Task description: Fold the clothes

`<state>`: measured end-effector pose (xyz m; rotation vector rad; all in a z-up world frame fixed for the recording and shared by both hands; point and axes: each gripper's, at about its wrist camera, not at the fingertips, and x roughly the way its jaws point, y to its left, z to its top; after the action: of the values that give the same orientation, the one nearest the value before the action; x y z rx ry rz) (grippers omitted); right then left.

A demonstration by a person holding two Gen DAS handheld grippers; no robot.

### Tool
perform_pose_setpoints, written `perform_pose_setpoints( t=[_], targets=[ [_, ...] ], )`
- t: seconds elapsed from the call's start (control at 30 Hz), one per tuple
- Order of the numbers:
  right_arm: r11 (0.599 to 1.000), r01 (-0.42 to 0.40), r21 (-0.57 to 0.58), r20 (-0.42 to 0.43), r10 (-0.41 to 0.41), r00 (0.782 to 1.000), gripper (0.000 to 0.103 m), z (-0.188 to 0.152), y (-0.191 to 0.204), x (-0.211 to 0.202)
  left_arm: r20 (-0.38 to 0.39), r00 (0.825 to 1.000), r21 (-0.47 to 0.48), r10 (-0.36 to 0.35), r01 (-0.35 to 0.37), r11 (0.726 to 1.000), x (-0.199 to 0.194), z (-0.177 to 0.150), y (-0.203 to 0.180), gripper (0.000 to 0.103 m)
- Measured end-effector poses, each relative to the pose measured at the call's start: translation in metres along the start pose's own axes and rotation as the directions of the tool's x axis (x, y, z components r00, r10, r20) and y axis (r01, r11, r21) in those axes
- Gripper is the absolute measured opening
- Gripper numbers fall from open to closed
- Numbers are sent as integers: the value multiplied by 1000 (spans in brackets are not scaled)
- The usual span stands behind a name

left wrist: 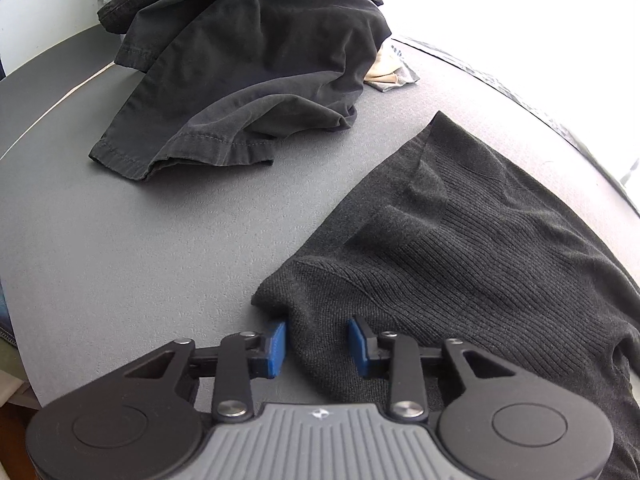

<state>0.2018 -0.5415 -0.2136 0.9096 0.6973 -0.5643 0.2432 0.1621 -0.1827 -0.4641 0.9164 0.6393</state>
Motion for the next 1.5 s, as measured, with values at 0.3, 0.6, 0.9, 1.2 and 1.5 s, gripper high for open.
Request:
perform_pose_setpoints(
  t=[0.3, 0.6, 0.9, 1.2, 1.5],
  targets=[
    [999, -24, 29, 78, 22, 997, 7, 0, -3, -31, 15, 995, -167, -101, 102, 981, -17, 16, 31, 5],
    [989, -141, 48, 164, 131, 978, 6, 12, 8, -77, 116, 974, -206, -195, 216, 954, -56, 41, 27, 4],
    [987, -138, 78, 156, 124, 980, 6, 16, 12, -77, 142, 974, -178, -176, 200, 964, -66, 52, 18, 4],
    [996, -83, 27, 118, 79, 990, 6, 24, 50, -36, 189, 977, 3, -97, 98, 995, -55, 78, -39, 4],
    [997, -79, 1, 150, 78, 986, 6, 61, 122, 31, 188, 976, -38, -106, 115, 993, -3, 142, -109, 4]
  ],
)
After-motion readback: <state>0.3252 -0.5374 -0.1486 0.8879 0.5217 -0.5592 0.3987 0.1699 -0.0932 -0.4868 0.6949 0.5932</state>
